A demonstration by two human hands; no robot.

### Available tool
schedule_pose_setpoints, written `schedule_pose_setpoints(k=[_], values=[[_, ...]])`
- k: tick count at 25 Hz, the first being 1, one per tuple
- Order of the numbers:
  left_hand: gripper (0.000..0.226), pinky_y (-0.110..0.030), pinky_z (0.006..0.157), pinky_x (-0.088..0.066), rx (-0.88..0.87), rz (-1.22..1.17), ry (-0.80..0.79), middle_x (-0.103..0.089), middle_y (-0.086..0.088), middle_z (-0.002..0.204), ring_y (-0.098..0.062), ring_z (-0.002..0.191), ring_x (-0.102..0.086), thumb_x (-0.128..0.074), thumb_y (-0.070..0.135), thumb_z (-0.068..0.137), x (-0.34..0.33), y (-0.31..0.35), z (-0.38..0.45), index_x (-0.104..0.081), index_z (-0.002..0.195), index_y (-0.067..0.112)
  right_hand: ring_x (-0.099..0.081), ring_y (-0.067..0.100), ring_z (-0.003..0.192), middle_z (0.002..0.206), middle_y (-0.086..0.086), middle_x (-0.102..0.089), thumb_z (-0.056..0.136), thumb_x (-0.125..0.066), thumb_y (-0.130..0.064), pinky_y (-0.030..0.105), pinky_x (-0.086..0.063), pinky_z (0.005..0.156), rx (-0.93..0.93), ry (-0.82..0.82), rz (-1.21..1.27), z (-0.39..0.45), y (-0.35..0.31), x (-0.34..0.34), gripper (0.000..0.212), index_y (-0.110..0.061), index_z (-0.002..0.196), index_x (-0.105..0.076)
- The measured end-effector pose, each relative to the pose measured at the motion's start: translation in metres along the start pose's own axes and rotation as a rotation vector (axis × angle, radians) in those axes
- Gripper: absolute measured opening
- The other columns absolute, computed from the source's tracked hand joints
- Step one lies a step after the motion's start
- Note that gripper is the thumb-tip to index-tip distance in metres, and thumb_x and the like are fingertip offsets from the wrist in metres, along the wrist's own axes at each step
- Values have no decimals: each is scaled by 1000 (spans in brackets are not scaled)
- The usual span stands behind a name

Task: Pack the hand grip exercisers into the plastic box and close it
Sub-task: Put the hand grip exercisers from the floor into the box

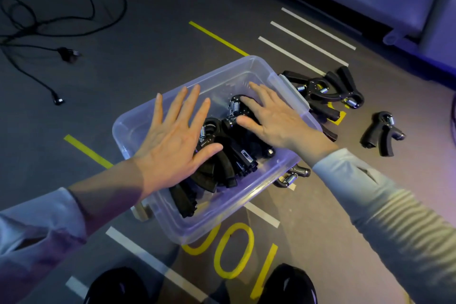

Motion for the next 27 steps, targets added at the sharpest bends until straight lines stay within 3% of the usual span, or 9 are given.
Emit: schedule_pose_setpoints(k=[2,6,8,16,21,23,25,27], values=[[84,-56,109,1,-6,8,-3,-10,-17,154,-32,142,-9,-13,66,85,-1,1,-1,-19,145,8,-1,23,146,159,2,4,75,-8,-84,42,-10,119,7,-38,-37,-9,-8,-3,91,-31,149,-17],[84,-58,108,-1,-3,25,-18,-12,-18,154,-34,141,-11,-13,67,86,-5,-2,-2,-25,144,7,16,28,145,156,-2,24,80,-20,-77,53,-7,116,-95,-354,-5,-27,-11,-39,76,-47,146,1],[84,-58,108,0,2,35,-28,-12,-18,154,-34,141,-10,-12,67,85,-7,-2,-1,-25,144,7,24,27,142,153,-4,30,81,-20,-76,56,-4,115,-111,-429,-28,-29,-10,-47,74,-49,144,8],[85,-58,108,-1,-3,39,-49,-9,-16,155,-33,142,-7,-10,68,85,-7,3,2,-24,144,9,29,25,140,150,-3,36,85,-16,-73,44,9,116,-85,-440,-174,-19,2,-49,72,-45,143,18],[83,-59,108,-4,-40,7,-30,-12,-16,154,-33,142,-10,-11,66,86,2,23,9,-26,143,8,26,23,141,152,-8,31,89,-21,-68,42,9,116,-90,-425,-64,-15,8,-48,71,-43,145,14],[81,-59,107,-6,-73,-21,-11,-14,-17,154,-33,141,-12,-14,65,86,8,40,15,-27,143,8,10,24,146,159,-3,10,92,-25,-63,41,-2,118,-64,-309,-22,-13,7,-35,68,-34,150,-4],[80,-59,107,-6,-107,-48,13,-15,-18,153,-34,141,-13,-17,63,86,14,60,25,-27,143,7,-26,25,141,152,6,-32,94,-28,-57,39,-24,113,-12,44,2,-17,1,1,63,-18,142,-39],[80,-56,107,-5,-134,-83,36,-14,-18,153,-34,141,-13,-18,62,86,18,81,35,-26,144,6,-46,24,127,136,6,-52,93,-31,-49,38,-35,103,33,454,53,-42,2,41,56,-13,127,-56]])
Point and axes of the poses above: each hand's wrist, its own z-axis towards the middle knuckle, its own x-axis out of the back of the hand, y = z × x, the point moved 9 cm from there along z, towards the middle knuckle
